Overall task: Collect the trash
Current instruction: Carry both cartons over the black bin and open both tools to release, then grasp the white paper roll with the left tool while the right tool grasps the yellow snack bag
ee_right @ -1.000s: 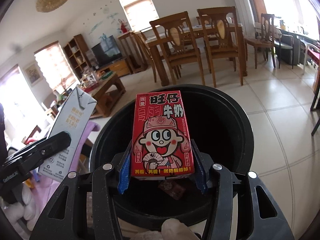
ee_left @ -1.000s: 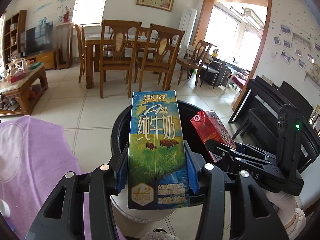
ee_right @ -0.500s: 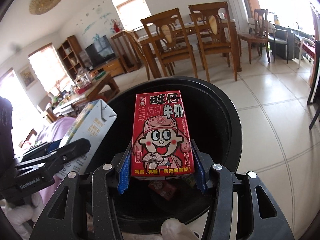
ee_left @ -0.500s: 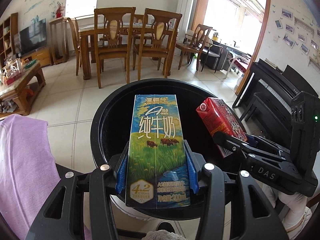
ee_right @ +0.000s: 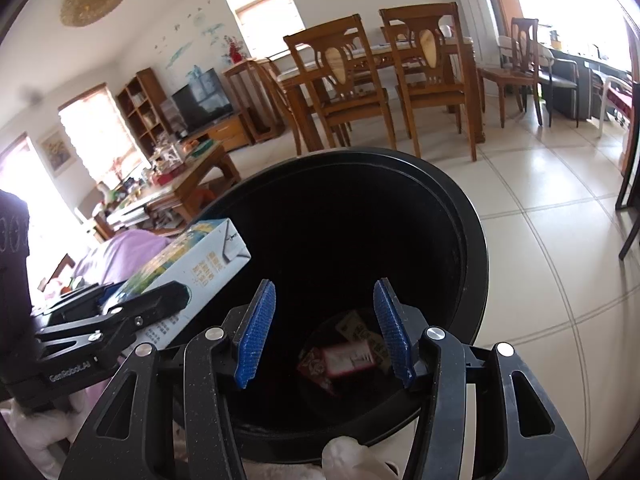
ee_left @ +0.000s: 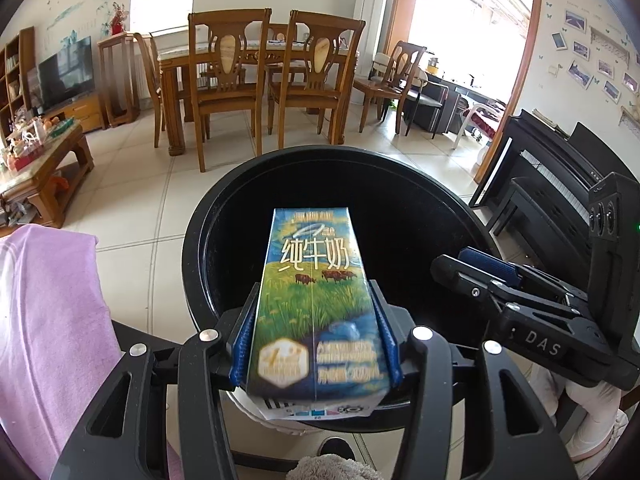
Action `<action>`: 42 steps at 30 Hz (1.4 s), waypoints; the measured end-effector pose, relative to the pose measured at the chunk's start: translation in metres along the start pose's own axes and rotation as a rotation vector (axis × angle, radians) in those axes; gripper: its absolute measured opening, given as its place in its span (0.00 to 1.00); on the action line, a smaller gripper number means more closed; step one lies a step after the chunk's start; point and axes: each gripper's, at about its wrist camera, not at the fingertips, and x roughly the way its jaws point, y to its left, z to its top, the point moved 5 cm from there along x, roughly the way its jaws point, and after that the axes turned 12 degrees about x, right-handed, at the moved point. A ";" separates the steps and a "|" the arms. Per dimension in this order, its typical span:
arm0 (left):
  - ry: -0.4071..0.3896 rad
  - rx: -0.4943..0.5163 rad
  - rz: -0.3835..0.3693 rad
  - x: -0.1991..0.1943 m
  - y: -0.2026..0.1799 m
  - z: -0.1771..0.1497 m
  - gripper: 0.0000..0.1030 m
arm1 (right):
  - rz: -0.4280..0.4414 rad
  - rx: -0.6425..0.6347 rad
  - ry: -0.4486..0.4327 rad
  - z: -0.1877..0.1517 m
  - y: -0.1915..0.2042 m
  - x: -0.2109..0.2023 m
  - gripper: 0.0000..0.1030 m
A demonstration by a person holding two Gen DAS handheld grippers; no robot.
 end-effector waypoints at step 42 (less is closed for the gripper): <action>-0.047 -0.401 0.582 -0.291 0.245 -0.234 0.83 | 0.431 -0.529 0.254 -0.151 0.349 0.003 0.83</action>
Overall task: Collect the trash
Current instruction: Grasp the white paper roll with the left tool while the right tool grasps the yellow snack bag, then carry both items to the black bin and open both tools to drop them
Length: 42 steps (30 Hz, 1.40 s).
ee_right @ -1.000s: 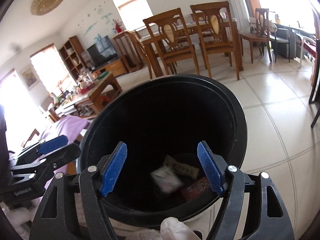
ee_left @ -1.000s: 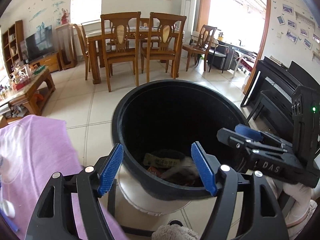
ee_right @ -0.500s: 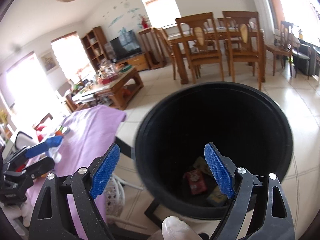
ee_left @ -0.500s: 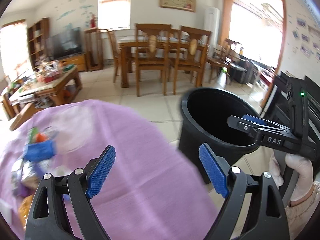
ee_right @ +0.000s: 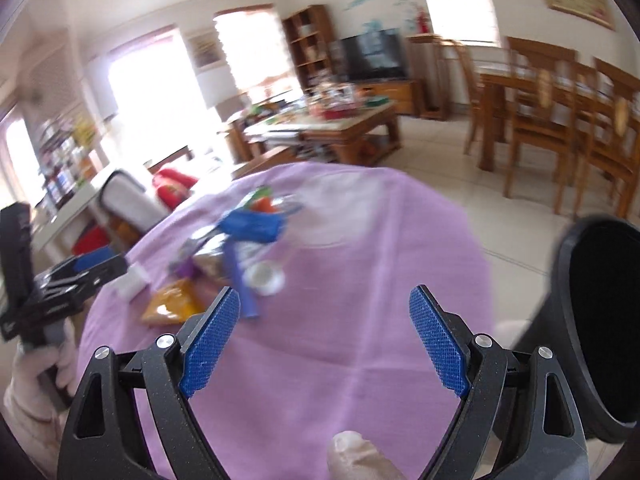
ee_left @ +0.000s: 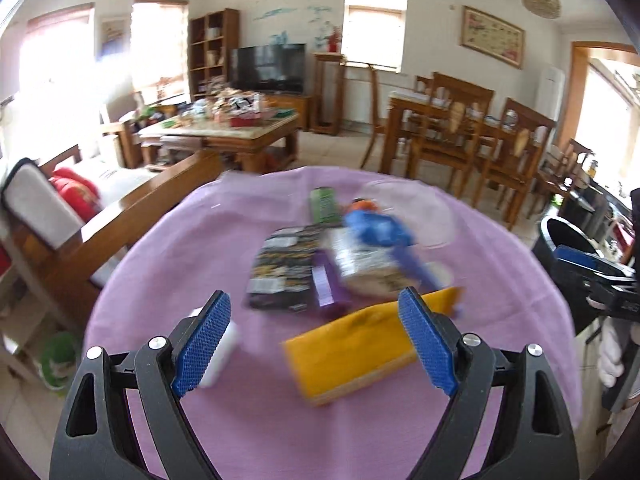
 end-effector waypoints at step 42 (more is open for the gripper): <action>0.021 -0.102 -0.202 0.014 0.047 -0.020 0.38 | 0.255 -0.223 0.196 -0.026 0.103 0.041 0.30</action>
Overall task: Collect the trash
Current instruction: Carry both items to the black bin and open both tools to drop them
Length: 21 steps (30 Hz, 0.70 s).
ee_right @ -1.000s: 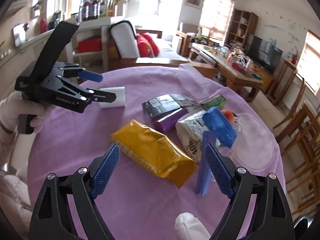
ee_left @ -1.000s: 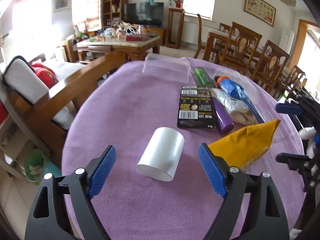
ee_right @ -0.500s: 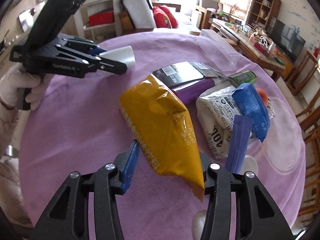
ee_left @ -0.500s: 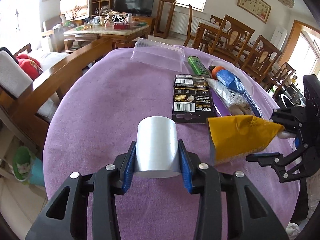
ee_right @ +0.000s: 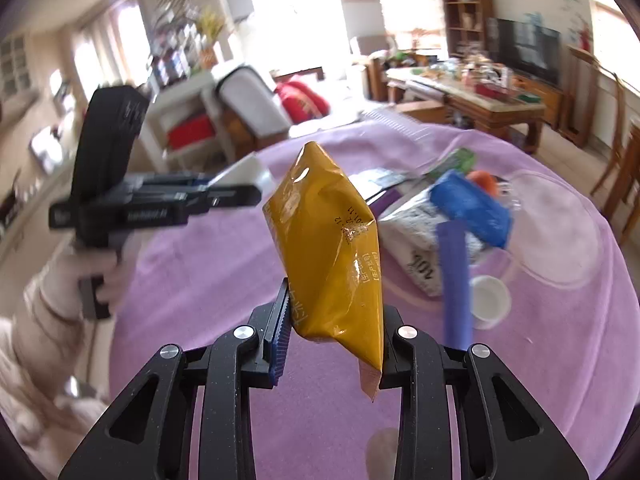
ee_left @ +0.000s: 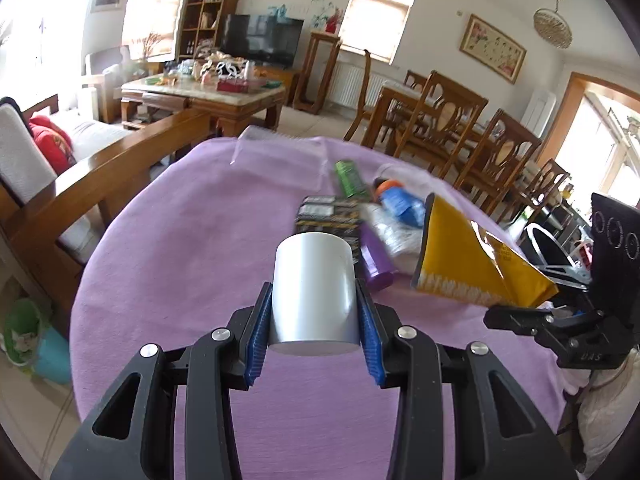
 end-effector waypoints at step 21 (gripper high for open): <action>-0.056 0.233 -0.311 0.069 -0.257 0.073 0.38 | -0.291 0.399 -0.416 -0.066 -0.181 -0.231 0.30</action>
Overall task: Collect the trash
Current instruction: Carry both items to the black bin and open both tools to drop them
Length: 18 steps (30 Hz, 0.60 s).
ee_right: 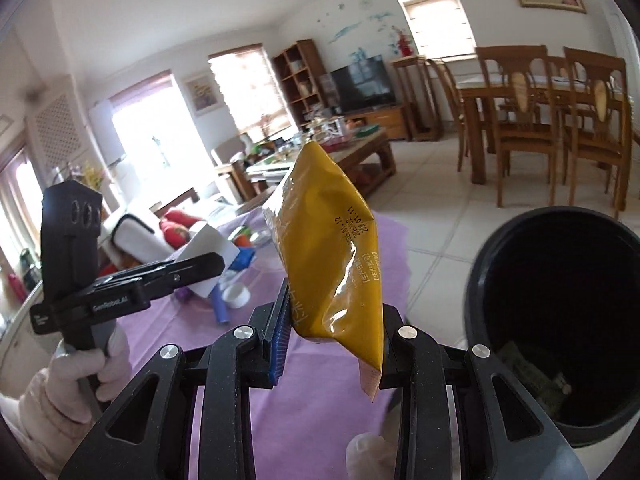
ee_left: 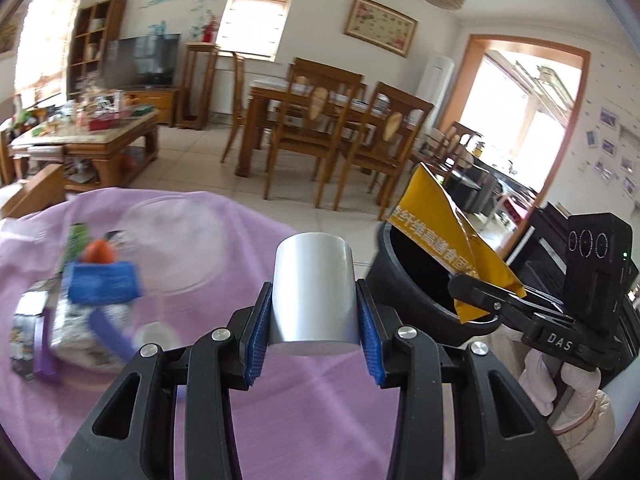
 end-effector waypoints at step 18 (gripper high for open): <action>0.155 0.160 -0.187 0.140 -0.135 0.022 0.38 | -0.298 0.268 -0.112 -0.004 -0.205 -0.053 0.31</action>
